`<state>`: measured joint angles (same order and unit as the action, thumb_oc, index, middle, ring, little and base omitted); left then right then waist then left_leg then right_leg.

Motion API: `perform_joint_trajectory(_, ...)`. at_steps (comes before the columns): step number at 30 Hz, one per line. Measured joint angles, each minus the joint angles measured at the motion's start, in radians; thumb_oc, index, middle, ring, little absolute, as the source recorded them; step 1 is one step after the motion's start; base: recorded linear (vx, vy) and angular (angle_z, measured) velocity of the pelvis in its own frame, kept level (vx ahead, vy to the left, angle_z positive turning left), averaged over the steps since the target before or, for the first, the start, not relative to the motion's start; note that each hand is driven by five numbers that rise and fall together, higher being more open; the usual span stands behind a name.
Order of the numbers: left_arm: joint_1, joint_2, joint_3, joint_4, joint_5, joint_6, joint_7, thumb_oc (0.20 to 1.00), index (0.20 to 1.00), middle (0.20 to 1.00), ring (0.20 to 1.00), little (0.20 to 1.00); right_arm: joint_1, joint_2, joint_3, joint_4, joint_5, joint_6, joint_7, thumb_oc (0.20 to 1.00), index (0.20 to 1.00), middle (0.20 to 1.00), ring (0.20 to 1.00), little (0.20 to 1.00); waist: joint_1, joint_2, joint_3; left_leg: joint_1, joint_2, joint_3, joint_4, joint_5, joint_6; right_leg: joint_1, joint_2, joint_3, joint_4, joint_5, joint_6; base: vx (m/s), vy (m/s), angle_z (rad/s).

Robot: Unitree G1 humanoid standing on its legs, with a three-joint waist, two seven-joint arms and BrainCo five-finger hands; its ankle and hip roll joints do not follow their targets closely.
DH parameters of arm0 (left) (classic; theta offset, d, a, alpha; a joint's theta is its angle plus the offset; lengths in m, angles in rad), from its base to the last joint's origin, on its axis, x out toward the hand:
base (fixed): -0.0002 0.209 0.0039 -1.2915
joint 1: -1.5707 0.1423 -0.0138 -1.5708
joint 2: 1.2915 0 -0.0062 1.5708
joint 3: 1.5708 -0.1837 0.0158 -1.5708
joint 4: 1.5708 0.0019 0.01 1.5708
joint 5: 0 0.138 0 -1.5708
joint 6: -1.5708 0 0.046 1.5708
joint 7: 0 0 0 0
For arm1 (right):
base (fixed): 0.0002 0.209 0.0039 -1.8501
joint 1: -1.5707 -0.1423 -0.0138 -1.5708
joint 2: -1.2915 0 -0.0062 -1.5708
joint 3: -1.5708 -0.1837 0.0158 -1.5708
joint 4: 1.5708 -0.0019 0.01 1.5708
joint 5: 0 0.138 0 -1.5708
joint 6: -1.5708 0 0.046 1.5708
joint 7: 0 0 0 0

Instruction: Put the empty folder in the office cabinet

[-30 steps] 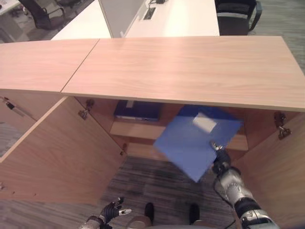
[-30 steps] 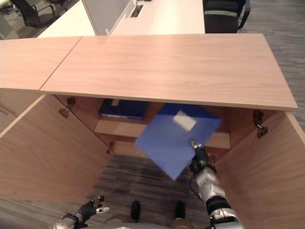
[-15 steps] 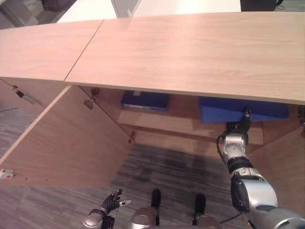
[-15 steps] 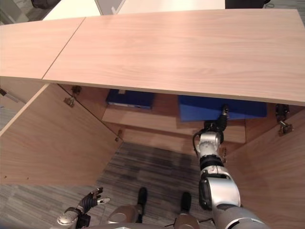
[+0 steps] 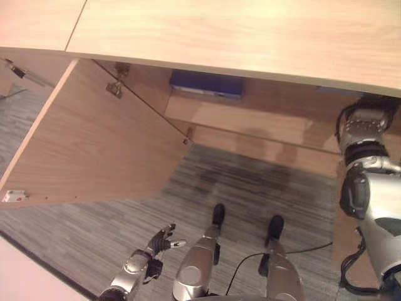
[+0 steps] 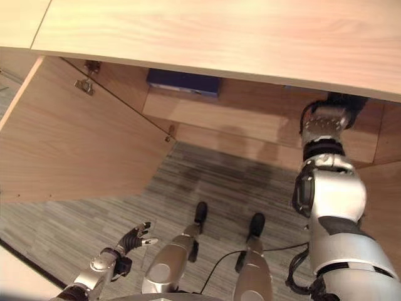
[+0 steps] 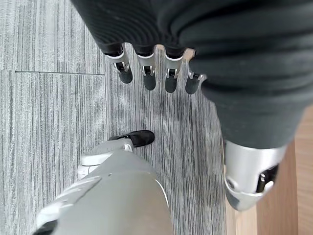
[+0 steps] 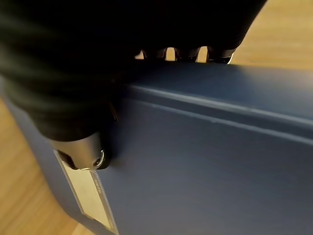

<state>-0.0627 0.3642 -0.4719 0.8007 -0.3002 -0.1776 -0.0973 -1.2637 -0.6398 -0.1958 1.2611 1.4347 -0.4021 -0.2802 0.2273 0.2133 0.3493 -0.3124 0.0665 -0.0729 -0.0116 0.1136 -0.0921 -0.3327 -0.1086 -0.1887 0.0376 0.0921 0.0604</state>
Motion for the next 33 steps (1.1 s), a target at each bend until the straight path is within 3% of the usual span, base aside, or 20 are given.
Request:
perform_joint_trajectory(9,-0.017,0.072,-0.017,-0.061,-0.008,-0.010,0.002,1.000,1.000,1.000,1.000,1.000,-0.087,-0.061,0.090,0.048,-0.003,0.037,-0.014,0.200,0.200,0.200,0.200,0.200,0.014,-0.005,0.007,-0.125,-0.054,-0.011,0.080,-0.014,0.021,-0.198,-0.071,0.019,0.247,-0.104,0.009,0.00,-0.024,0.08)
perform_joint_trajectory(19,-0.022,0.078,-0.019,-0.105,-0.046,-0.020,0.014,1.000,1.000,1.000,1.000,1.000,-0.101,-0.070,0.159,0.080,-0.004,0.066,-0.035,0.200,0.200,0.200,0.200,0.200,0.032,-0.001,0.006,-0.268,-0.077,-0.018,0.142,-0.014,0.021,-0.367,-0.099,0.031,0.375,-0.141,0.000,0.00,-0.013,0.06)
perform_joint_trajectory(26,-0.024,0.083,-0.019,-0.140,-0.046,-0.023,0.019,1.000,1.000,1.000,1.000,1.000,-0.097,-0.069,0.152,0.086,-0.004,0.065,-0.037,0.200,0.200,0.200,0.200,0.200,0.030,0.007,0.005,-0.301,-0.085,-0.028,0.163,-0.014,0.020,-0.405,-0.112,0.026,0.422,-0.162,-0.003,0.02,-0.031,0.07)
perform_joint_trajectory(33,-0.027,0.101,-0.021,-0.181,-0.052,-0.024,0.021,1.000,1.000,1.000,1.000,1.000,-0.093,-0.071,0.153,0.119,-0.004,0.071,-0.037,0.200,0.200,0.200,0.200,0.200,0.026,0.020,-0.004,-0.399,-0.103,-0.058,0.220,-0.024,0.004,-0.514,-0.144,0.012,0.555,-0.231,-0.015,0.01,-0.040,0.22)
